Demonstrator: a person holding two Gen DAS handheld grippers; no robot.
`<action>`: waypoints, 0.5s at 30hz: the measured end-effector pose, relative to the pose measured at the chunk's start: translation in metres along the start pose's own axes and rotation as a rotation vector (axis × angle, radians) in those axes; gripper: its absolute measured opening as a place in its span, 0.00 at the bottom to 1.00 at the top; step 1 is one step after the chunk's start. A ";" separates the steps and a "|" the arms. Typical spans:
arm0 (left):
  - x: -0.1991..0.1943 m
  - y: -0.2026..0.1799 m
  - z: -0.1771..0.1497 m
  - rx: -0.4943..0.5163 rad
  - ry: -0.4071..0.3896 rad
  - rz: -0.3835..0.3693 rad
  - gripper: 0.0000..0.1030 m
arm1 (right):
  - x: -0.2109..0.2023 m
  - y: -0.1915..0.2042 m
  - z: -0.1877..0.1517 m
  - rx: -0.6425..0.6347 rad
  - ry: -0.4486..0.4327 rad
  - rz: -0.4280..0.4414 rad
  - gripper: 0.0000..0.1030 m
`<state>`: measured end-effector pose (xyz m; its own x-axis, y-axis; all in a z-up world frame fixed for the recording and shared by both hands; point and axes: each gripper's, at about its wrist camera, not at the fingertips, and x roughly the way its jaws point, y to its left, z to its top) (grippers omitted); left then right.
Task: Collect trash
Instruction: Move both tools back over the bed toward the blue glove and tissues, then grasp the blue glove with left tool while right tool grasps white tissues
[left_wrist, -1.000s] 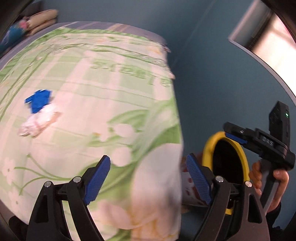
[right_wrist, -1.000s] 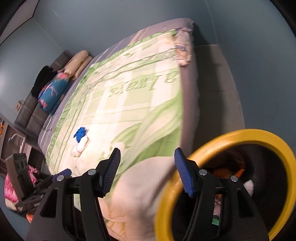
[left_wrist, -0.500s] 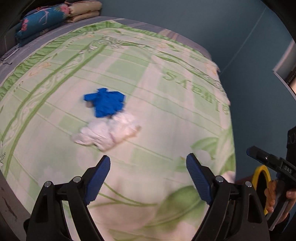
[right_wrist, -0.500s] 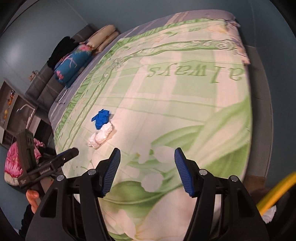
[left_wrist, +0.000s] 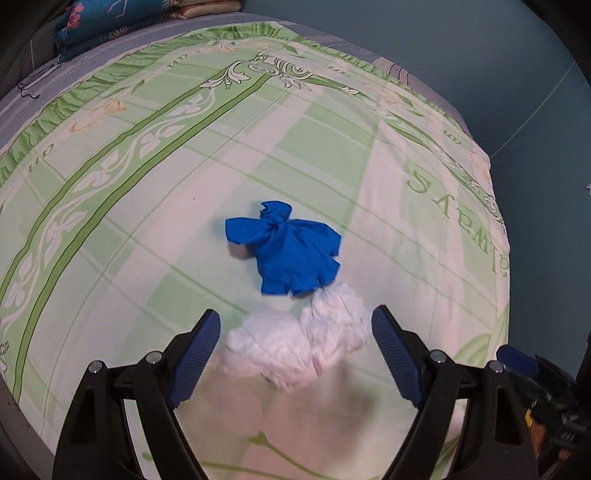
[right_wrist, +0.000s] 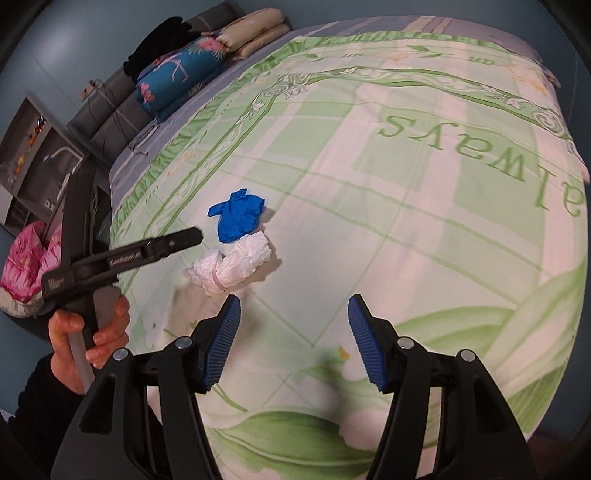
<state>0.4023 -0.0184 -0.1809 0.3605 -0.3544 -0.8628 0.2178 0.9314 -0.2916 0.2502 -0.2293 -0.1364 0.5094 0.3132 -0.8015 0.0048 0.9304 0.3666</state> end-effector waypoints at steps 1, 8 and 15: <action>0.005 0.001 0.004 -0.001 0.010 -0.001 0.78 | 0.006 0.005 0.002 -0.015 0.010 -0.003 0.56; 0.033 0.012 0.025 -0.007 0.055 0.008 0.78 | 0.043 0.033 0.015 -0.116 0.061 -0.012 0.56; 0.053 0.019 0.032 -0.018 0.086 -0.006 0.78 | 0.080 0.062 0.022 -0.200 0.107 -0.009 0.56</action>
<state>0.4540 -0.0223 -0.2189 0.2801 -0.3524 -0.8929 0.2029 0.9309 -0.3038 0.3102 -0.1505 -0.1670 0.4161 0.3129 -0.8538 -0.1668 0.9493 0.2666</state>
